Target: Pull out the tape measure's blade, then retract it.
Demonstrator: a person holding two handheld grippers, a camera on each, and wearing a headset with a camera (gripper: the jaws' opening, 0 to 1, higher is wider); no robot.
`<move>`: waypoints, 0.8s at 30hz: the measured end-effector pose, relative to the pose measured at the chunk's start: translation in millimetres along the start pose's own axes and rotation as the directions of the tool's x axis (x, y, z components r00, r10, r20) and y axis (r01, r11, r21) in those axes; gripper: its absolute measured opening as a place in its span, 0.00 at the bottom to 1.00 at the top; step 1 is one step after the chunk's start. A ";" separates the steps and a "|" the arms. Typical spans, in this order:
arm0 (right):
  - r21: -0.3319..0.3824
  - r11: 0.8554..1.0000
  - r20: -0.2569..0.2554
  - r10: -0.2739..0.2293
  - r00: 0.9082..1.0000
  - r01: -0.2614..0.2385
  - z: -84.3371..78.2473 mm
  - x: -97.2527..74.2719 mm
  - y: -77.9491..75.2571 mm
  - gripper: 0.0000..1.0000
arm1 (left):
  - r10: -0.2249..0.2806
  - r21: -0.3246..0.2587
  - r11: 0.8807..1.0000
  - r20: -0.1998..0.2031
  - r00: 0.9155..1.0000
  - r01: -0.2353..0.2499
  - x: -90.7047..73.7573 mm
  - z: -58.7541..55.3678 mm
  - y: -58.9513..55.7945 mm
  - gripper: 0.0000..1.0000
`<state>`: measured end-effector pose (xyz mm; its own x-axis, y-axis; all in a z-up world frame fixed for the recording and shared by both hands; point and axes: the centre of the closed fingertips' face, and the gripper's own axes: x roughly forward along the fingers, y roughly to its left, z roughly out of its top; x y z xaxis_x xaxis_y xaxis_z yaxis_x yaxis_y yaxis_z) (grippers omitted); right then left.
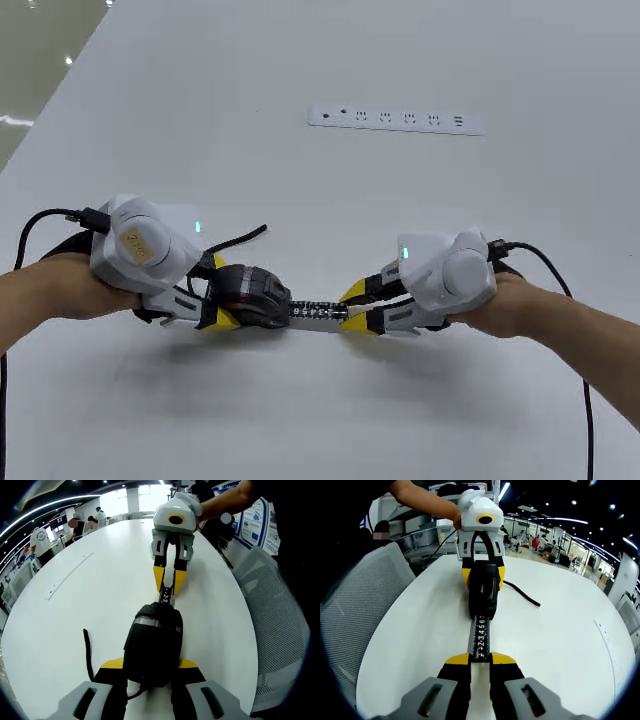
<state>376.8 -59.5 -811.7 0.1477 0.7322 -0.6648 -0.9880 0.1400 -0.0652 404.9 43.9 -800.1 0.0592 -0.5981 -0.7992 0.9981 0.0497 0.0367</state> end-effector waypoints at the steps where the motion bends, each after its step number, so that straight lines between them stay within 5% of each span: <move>1: 0.000 1.000 -0.001 0.001 1.000 -0.001 -0.9 -0.7 0.2 0.11 | 0.000 0.000 1.000 0.000 1.000 0.000 -0.1 -0.1 0.1 0.30; 24: -0.005 1.000 -0.013 -0.001 1.000 0.001 -18.5 -18.2 1.4 0.11 | 0.004 -0.001 1.000 -0.002 1.000 -0.004 0.2 0.1 -0.3 0.30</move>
<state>371.9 -85.0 -813.5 0.1478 0.7233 -0.6745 -0.9881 0.1370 -0.0696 404.6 43.7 -800.2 0.0627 -0.5959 -0.8006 0.9979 0.0526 0.0390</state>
